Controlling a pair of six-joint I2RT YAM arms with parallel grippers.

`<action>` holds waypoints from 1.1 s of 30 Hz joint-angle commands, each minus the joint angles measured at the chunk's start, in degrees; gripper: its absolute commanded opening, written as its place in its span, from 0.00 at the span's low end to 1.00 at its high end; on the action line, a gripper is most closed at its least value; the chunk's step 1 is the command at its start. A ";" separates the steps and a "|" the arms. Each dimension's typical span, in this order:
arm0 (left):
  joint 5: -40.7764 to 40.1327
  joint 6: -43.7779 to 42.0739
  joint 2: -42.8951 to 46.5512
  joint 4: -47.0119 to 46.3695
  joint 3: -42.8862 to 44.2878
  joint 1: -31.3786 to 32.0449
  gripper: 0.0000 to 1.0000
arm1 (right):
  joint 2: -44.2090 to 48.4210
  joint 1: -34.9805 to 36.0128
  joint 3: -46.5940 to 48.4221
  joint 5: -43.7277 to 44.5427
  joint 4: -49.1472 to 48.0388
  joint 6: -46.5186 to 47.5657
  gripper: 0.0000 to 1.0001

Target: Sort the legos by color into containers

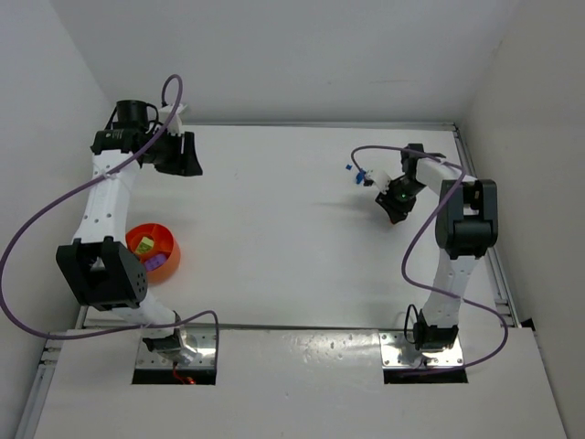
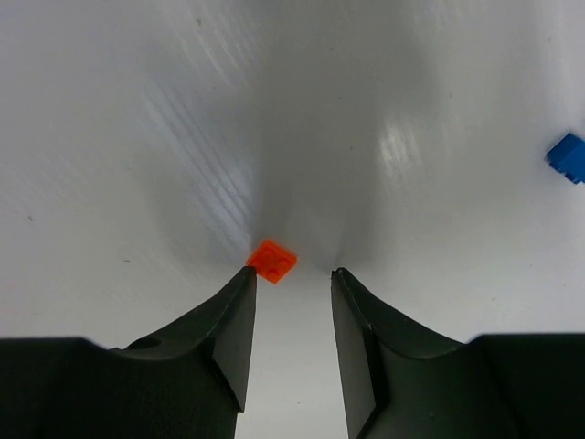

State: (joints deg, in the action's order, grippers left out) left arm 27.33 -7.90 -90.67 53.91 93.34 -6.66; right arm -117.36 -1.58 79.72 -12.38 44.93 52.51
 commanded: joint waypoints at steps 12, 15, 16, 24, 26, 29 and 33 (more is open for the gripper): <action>1.23 0.61 1.03 -0.82 0.70 0.24 0.57 | 2.30 -2.19 5.73 -12.32 13.43 15.39 0.40; 1.85 0.61 0.50 -0.82 0.70 0.24 0.57 | 5.73 -2.19 0.20 -12.32 11.43 21.12 0.40; 1.85 0.61 0.50 -0.82 0.70 0.24 0.58 | 6.52 -2.19 -1.14 -12.32 10.63 24.36 0.41; 1.85 0.61 0.50 -0.82 0.70 0.24 0.58 | 9.69 -2.19 -8.61 -10.65 3.68 38.27 0.42; 1.85 0.61 0.50 -0.82 0.70 0.77 0.58 | 10.30 -2.19 -9.15 -10.65 1.05 42.21 0.42; 1.32 0.61 1.02 -0.82 0.18 0.77 0.58 | 9.44 -2.19 -8.81 -10.65 0.24 45.22 0.43; 1.32 0.61 1.03 -0.82 -0.87 0.77 0.58 | 7.06 -2.19 -5.11 -10.65 3.23 47.85 0.43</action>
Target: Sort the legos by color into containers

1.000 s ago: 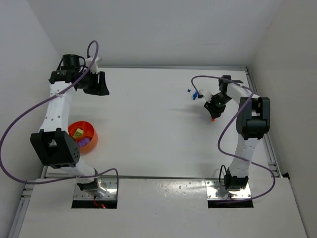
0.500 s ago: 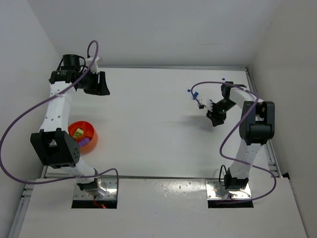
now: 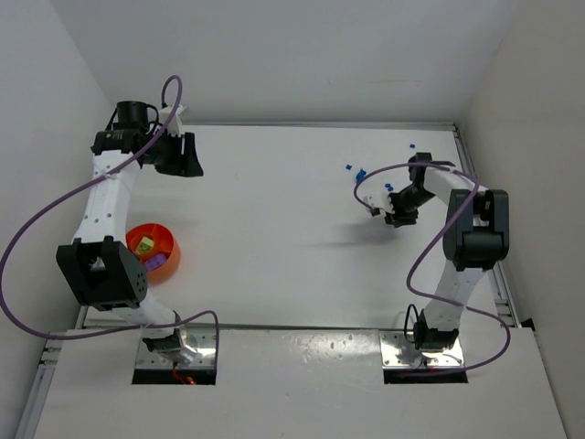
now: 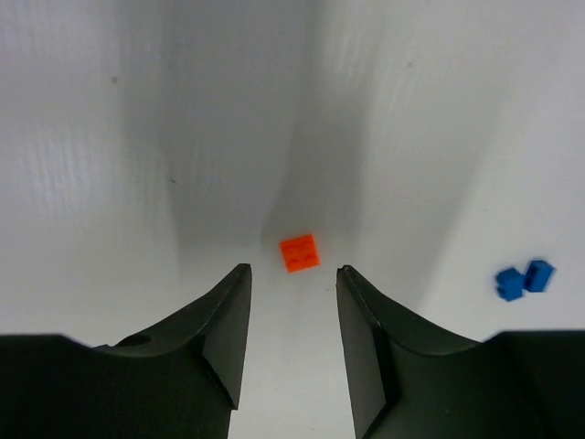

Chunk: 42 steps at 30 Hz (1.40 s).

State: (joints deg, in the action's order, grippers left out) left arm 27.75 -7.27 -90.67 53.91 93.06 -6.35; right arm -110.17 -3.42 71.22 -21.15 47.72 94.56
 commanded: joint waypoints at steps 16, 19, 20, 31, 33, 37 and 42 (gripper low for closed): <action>-0.15 1.03 1.55 -1.35 -1.74 0.46 0.58 | -6.02 -0.36 10.34 1.72 9.23 11.87 0.41; -0.15 1.03 1.55 -1.88 -1.74 0.46 0.58 | -6.64 0.16 10.87 2.24 9.76 11.87 0.41; -0.15 1.03 1.03 -1.88 -1.74 0.46 0.58 | -6.64 0.17 10.87 2.25 9.76 11.87 0.41; -0.15 1.03 0.50 -1.88 -1.74 0.46 0.58 | -8.31 0.70 10.87 2.25 8.70 11.34 0.41; -0.68 1.03 0.50 -1.88 -1.74 0.46 0.58 | -8.83 1.22 10.87 2.25 8.09 11.34 0.41; -0.68 1.03 0.50 -1.88 -1.74 0.46 0.58 | -9.36 1.22 10.87 2.25 8.09 11.34 0.41; -0.68 1.03 -0.03 -1.88 -2.26 0.46 0.59 | -10.50 1.75 10.87 3.39 8.61 11.34 0.35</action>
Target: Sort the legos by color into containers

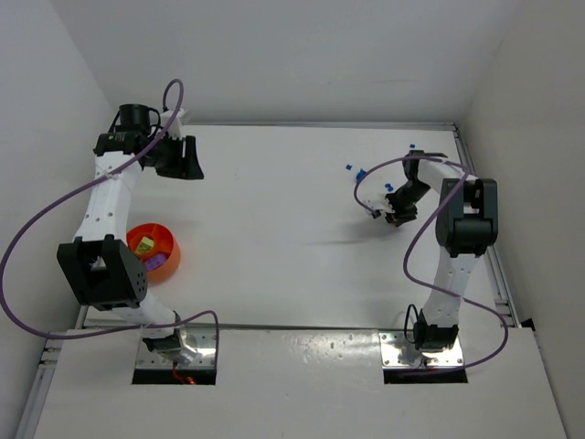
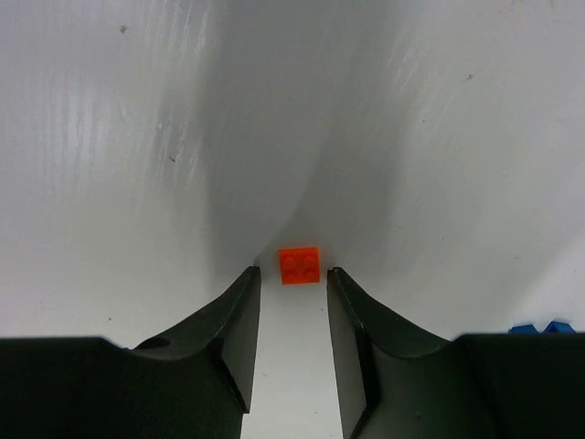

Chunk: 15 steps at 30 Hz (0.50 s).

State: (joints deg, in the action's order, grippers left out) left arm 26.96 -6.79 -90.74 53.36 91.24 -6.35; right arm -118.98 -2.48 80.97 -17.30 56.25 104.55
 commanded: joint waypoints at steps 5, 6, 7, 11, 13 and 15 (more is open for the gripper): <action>-0.94 0.55 0.56 -1.33 -0.98 0.46 0.59 | -2.84 1.34 1.65 0.60 1.23 1.36 0.34; -0.94 0.55 0.56 -1.33 -0.98 0.46 0.59 | -2.84 1.34 1.04 0.60 1.23 1.36 0.34; -0.94 0.55 0.56 -1.33 -0.98 0.46 0.59 | -2.84 1.34 1.03 0.60 1.23 1.36 0.34; -0.94 0.55 0.56 -1.33 -1.51 0.46 0.59 | -3.45 2.47 0.51 1.65 1.23 1.36 0.34; -0.94 0.55 0.56 -1.33 -1.51 0.46 0.59 | -3.98 3.00 0.51 1.66 1.23 1.36 0.34; -0.94 0.55 0.56 -1.33 -1.51 0.46 0.59 | -4.51 3.01 0.51 1.66 1.23 1.36 0.34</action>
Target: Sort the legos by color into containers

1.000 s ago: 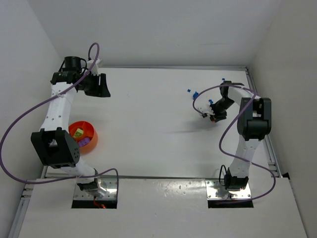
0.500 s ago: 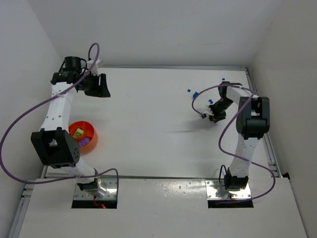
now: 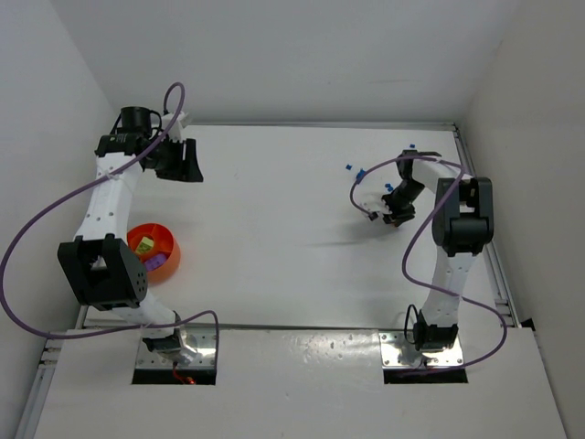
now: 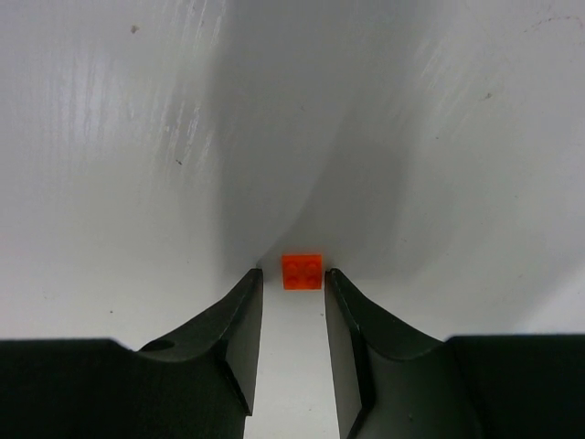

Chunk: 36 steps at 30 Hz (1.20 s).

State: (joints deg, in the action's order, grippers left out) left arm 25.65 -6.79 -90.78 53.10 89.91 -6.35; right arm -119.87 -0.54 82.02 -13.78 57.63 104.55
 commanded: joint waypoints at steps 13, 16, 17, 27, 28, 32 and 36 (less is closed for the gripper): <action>0.37 1.07 0.61 -1.07 -0.70 0.46 0.59 | -4.67 3.35 -2.13 -1.34 -1.73 -1.71 0.15; 1.59 1.07 1.13 -1.07 -1.40 0.46 0.59 | -4.67 3.35 -0.90 -3.00 -0.77 -3.91 0.12; 2.12 1.07 1.92 -1.07 -2.27 0.46 0.59 | -3.88 3.35 -0.29 -3.88 -0.15 -4.53 0.11; 17.49 9.33 8.42 -12.31 -16.51 0.46 0.58 | 7.89 5.36 5.96 -26.44 4.96 -16.74 0.10; 19.25 11.08 8.43 -13.80 -18.00 -0.06 0.58 | 8.77 5.89 5.44 -28.04 4.43 -19.53 0.10; 30.30 16.18 6.41 -17.84 -21.78 -0.07 0.57 | 12.47 10.10 5.43 -37.43 0.48 -29.12 0.10; 34.29 23.21 3.51 -23.21 -24.25 2.65 0.57 | 14.40 14.85 5.96 -43.08 -7.77 -42.56 0.10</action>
State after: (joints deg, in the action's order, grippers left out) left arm 51.92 9.89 -85.60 36.86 66.41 -5.80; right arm -107.87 11.16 85.89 -45.39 56.36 74.83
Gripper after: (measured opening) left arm 0.567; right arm 0.162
